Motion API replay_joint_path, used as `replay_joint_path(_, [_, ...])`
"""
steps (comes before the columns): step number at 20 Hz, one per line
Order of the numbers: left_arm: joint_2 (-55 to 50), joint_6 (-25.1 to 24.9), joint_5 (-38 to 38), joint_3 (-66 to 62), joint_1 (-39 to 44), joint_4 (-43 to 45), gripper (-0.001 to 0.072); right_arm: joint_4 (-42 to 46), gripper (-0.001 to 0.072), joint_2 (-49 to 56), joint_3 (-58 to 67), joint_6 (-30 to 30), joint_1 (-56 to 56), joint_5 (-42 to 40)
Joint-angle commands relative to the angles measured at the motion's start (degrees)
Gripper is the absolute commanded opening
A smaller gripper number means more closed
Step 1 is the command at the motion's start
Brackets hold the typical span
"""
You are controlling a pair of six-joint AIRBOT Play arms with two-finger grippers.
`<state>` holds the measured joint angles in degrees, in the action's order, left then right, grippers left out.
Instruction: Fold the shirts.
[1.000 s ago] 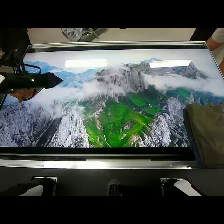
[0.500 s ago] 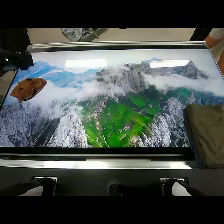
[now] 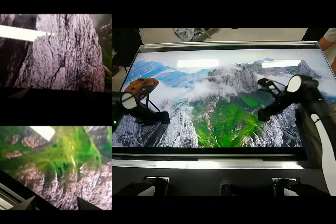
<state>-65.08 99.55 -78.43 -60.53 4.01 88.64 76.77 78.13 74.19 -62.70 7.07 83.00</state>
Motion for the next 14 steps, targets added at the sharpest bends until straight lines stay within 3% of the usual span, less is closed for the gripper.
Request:
replay_joint_path(1, [1.99,0.98,6.32,5.95,0.02,-2.29,0.0667,3.89,0.0615,0.31,-3.8,-2.29,1.66,-0.57])
replay_joint_path(14, [1.97,1.01,8.9,5.95,0.02,-2.32,0.0667,4.72,0.0609,0.31,-3.8,-2.27,1.64,-0.57])
